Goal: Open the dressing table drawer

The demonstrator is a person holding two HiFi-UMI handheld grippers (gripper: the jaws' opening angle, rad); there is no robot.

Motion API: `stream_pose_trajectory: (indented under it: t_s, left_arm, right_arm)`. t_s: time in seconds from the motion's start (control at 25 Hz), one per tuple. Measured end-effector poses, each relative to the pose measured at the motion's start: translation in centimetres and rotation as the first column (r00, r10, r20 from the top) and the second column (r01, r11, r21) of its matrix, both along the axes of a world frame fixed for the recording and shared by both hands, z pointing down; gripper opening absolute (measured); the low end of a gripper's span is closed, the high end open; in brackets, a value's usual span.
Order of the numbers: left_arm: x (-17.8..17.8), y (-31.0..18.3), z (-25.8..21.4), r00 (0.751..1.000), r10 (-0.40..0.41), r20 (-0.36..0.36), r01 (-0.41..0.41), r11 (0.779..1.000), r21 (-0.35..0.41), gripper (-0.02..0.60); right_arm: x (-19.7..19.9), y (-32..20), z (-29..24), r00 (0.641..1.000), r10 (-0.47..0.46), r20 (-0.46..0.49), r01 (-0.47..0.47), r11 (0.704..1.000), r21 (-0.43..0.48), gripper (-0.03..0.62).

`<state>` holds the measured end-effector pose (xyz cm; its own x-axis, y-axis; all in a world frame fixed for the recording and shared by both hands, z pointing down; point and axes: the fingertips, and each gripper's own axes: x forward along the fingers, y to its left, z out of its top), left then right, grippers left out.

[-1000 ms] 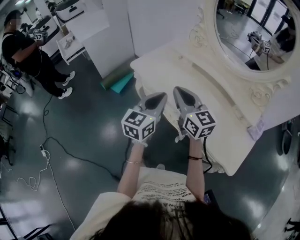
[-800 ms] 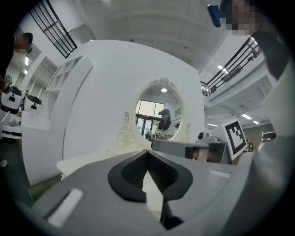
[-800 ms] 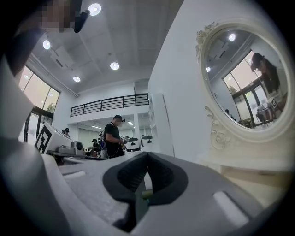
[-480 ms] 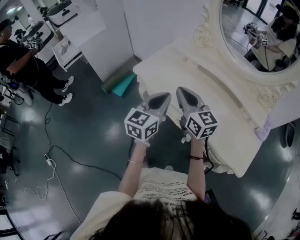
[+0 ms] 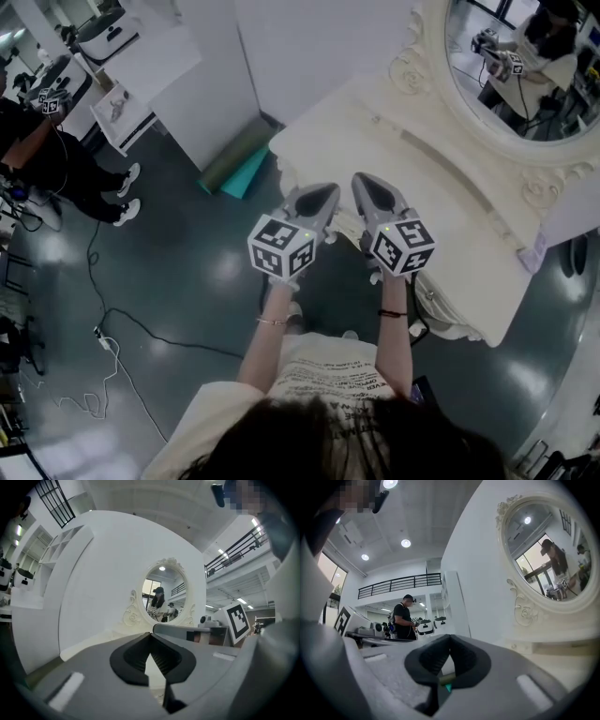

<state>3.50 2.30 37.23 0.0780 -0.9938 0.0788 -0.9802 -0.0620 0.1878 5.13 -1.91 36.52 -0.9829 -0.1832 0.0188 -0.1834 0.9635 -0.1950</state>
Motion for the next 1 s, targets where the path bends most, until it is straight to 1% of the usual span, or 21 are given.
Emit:
stream_pose_trajectory:
  t_s: [0.28, 0.6, 1.0]
  left_arm:
    - [-2.4, 0.6, -0.3, 0.998, 0.059, 0.004, -0.059, 0.998, 0.008, -0.003]
    - [-3.8, 1.1, -0.1, 0.991, 0.131, 0.014, -0.131, 0.991, 0.007, -0.003]
    - [-5.3, 1.4, 0.4, 0.987, 0.163, -0.002, -0.163, 0.987, 0.013, -0.003]
  right_arm:
    - [-2.0, 0.8, 0.1, 0.998, 0.061, -0.005, -0.061, 0.998, 0.004, 0.003]
    - [-3.0, 0.9, 0.5, 0.988, 0.154, 0.007, -0.154, 0.988, -0.01, 0.003]
    - [-4.2, 1.3, 1.2, 0.981, 0.193, -0.012, -0.193, 0.981, -0.009, 0.003]
